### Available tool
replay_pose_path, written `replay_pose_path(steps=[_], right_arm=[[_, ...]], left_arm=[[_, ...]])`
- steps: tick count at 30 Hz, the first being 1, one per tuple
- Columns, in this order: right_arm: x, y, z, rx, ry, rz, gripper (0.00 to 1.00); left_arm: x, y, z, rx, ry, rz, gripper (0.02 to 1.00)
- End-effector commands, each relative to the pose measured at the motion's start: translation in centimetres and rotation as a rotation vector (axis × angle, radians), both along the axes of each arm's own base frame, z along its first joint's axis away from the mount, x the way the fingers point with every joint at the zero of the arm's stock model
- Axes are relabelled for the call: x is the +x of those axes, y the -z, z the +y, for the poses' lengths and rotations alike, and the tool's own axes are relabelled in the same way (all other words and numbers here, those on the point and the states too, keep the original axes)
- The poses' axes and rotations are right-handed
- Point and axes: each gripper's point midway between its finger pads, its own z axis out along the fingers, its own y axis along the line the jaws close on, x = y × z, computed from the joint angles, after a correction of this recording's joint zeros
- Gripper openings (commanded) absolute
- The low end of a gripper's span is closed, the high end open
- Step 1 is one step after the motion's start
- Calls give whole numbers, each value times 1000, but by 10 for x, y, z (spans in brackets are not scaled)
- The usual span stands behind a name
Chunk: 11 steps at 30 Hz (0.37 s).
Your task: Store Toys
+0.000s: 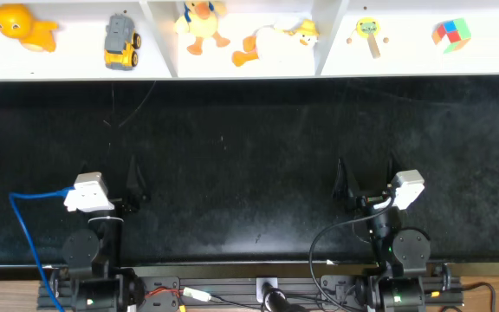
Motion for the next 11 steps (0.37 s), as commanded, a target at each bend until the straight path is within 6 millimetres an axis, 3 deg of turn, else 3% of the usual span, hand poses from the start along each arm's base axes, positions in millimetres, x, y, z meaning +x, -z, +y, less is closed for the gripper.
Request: replay_pose_path(steps=[1,11], right_arm=[[0,3,0,8,5,0,998],[0,3,0,8,5,0,993]], left_arm=[[0,0,0,-6,-2,-8,998],[0,0,0,-6,-2,-8,998]])
